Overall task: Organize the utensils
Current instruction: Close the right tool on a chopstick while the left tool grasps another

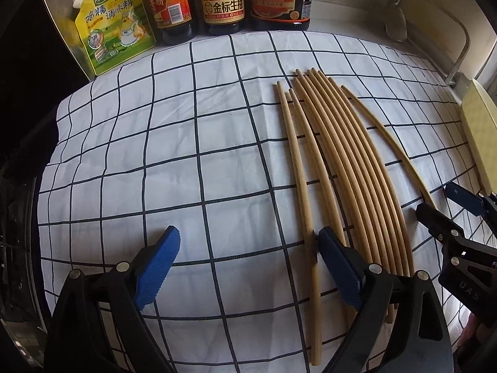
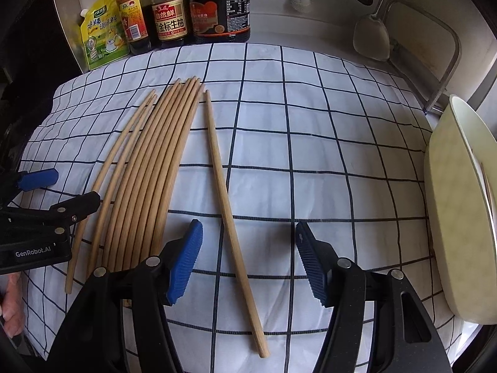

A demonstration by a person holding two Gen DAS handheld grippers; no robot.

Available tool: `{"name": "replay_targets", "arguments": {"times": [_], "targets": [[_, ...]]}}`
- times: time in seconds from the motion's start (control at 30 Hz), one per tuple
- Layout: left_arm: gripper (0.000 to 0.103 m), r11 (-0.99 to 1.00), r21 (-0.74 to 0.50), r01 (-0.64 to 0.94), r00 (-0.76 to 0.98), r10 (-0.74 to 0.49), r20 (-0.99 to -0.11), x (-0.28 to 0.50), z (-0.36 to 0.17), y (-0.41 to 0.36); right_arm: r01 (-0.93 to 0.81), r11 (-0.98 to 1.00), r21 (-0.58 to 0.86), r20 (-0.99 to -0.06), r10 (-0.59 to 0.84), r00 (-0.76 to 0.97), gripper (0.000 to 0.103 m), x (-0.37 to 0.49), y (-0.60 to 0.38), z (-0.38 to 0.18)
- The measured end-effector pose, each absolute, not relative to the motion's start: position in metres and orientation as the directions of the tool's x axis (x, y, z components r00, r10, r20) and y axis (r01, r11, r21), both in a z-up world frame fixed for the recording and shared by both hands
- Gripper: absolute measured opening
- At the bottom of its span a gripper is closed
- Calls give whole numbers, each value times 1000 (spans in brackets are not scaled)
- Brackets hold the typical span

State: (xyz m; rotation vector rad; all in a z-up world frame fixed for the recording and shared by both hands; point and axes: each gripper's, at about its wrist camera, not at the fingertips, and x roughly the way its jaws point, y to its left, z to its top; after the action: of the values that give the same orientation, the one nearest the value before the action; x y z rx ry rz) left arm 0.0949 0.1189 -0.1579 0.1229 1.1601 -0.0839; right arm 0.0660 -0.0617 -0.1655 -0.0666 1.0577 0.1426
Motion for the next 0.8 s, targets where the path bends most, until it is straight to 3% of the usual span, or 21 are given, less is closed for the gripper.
{"name": "replay_targets", "arguments": {"times": [0.07,0.13,0.17,0.3,0.8], "targets": [[73,989,45,142,406,-17,-914,96,-156,115,-169,985,18,-868,99,487,59,69,-60,-166],[59,985,43,165,413,-29,-910,96,-154,108,-194,981,23,-866,116,486,50,70,-58,-165],[46,983,37,179,413,-41,-910,96,-153,105,-208,978,23,-867,123,483,46,70,-56,-165],[9,973,25,228,404,-71,-912,94,-151,91,-227,974,31,-873,137,469,7,71,-53,-163],[7,961,-16,277,376,-124,-918,96,-145,67,-120,980,156,-872,194,450,6,45,-81,-154]]}}
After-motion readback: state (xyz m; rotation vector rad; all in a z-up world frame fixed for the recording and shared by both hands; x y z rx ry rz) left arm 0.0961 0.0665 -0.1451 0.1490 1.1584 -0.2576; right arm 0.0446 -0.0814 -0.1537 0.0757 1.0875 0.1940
